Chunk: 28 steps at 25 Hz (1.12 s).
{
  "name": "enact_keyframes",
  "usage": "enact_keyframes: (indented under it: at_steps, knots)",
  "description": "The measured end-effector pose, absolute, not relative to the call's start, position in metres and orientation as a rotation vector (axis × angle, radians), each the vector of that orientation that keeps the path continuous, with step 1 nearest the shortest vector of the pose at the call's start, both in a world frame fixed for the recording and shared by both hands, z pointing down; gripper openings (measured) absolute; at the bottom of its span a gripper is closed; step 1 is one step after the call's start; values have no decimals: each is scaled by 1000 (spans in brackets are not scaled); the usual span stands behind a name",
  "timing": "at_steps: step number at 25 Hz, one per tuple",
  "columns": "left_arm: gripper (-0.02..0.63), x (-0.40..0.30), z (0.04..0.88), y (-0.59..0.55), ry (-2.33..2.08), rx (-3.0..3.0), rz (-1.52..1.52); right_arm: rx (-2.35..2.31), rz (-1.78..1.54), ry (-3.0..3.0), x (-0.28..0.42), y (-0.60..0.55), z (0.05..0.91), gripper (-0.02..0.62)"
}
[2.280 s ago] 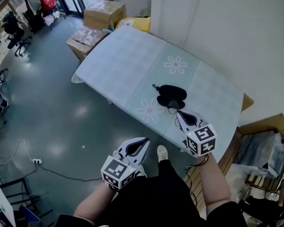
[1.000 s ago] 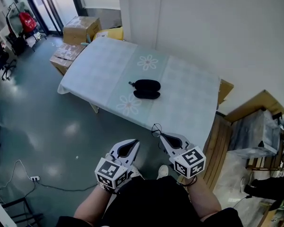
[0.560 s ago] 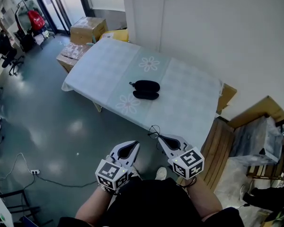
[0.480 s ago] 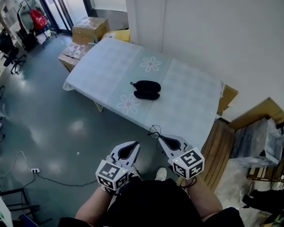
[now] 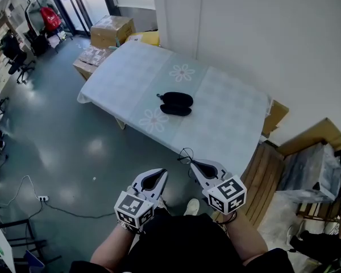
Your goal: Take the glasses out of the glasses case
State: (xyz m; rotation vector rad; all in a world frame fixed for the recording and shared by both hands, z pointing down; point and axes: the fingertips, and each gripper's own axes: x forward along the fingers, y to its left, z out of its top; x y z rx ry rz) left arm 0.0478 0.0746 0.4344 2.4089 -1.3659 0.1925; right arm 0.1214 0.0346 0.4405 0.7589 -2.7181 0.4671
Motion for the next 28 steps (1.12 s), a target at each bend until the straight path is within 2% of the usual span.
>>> enact_keyframes:
  at_steps: [28]
  knots:
    - [31, 66, 432, 72, -1396, 2403, 179, 711, 459, -2737, 133, 37, 439, 23]
